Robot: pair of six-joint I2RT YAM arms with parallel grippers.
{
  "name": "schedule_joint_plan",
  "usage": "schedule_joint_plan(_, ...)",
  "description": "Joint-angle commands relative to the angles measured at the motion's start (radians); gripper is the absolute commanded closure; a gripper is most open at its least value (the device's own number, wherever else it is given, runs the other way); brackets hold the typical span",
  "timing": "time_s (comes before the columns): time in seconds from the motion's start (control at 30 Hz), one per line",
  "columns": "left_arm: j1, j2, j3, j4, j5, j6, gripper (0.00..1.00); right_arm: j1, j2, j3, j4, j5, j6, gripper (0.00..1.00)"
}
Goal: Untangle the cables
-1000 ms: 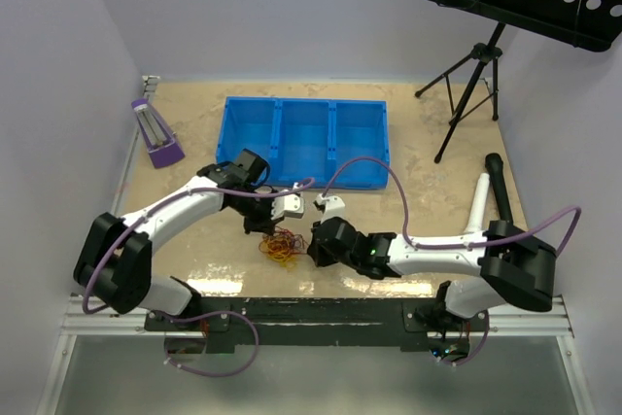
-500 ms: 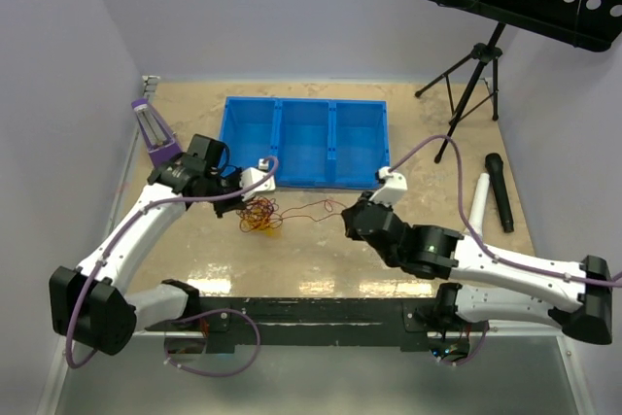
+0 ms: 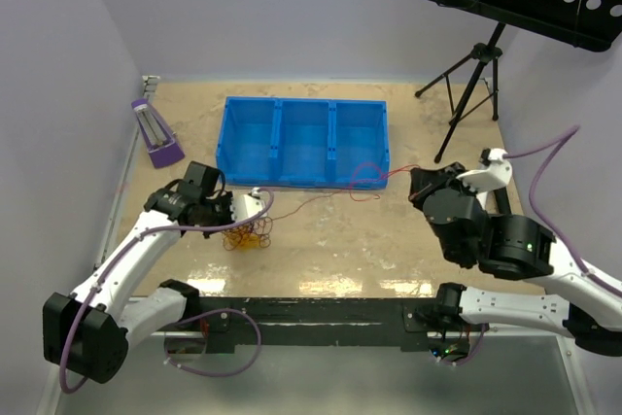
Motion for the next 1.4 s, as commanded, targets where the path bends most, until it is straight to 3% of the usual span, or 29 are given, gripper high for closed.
schedule_joint_plan(0.0, 0.005, -0.050, -0.073, 0.055, -0.108, 0.051, 1.00, 0.001, -0.007, 0.096, -0.195, 0.199, 0.113, 1.00)
schedule_joint_plan(0.17, 0.005, -0.071, -0.149, 0.112, -0.151, 0.067, 1.00, 0.001, -0.041, 0.159, -0.137, 0.225, 0.032, 1.00)
schedule_joint_plan(0.3, 0.005, -0.067, -0.172, 0.153, -0.163, 0.068, 1.00, 0.000, -0.016, 0.231, -0.196, 0.280, 0.056, 1.00)
schedule_joint_plan(0.47, 0.007, -0.070, -0.245, 0.220, -0.203, 0.085, 1.00, 0.001, -0.009, 0.396, -0.123, 0.409, -0.124, 1.00)
schedule_joint_plan(0.57, 0.005, -0.087, -0.271, 0.254, -0.206, 0.070, 1.00, 0.001, -0.039, 0.369, 0.143, 0.442, -0.444, 1.00)
schedule_joint_plan(0.67, 0.007, -0.099, -0.232, 0.250, -0.169, 0.007, 0.84, 0.001, -0.093, 0.242, 0.467, 0.394, -0.687, 1.00)
schedule_joint_plan(0.7, 0.005, -0.102, -0.200, 0.230, -0.143, -0.011, 0.79, 0.001, -0.099, 0.220, 0.483, 0.378, -0.673, 1.00)
schedule_joint_plan(0.73, 0.007, -0.107, -0.164, 0.209, -0.116, -0.037, 0.68, 0.001, -0.082, 0.212, 0.436, 0.353, -0.597, 1.00)
schedule_joint_plan(0.8, 0.007, -0.111, -0.074, 0.163, -0.053, -0.071, 0.57, 0.001, -0.026, 0.228, 0.199, 0.304, -0.382, 1.00)
schedule_joint_plan(0.87, 0.007, -0.114, 0.004, 0.121, 0.006, -0.093, 0.57, 0.001, 0.034, 0.205, 0.099, 0.229, -0.242, 1.00)
schedule_joint_plan(0.97, 0.007, -0.091, 0.097, 0.060, 0.078, -0.106, 0.57, 0.001, 0.096, 0.050, 0.251, 0.013, -0.296, 1.00)
schedule_joint_plan(1.03, 0.007, -0.075, 0.126, 0.035, 0.093, -0.108, 0.57, 0.001, 0.128, -0.085, 0.415, -0.176, -0.376, 0.81)
schedule_joint_plan(1.07, 0.005, -0.070, 0.126, 0.034, 0.093, -0.110, 0.57, 0.001, 0.148, -0.151, 0.486, -0.289, -0.411, 0.62)
schedule_joint_plan(1.13, 0.007, -0.079, 0.109, 0.041, 0.086, -0.113, 0.57, 0.001, 0.183, -0.280, 0.626, -0.498, -0.487, 0.38)
schedule_joint_plan(1.23, 0.007, -0.113, 0.075, 0.060, 0.083, -0.128, 0.55, 0.001, 0.206, -0.387, 0.785, -0.734, -0.612, 0.21)
schedule_joint_plan(1.3, 0.007, -0.122, 0.059, 0.076, 0.061, -0.152, 0.25, 0.001, 0.212, -0.433, 0.873, -0.857, -0.680, 0.18)
schedule_joint_plan(1.37, 0.008, -0.113, 0.058, 0.080, 0.053, -0.159, 0.05, 0.001, 0.244, -0.449, 0.922, -0.938, -0.734, 0.15)
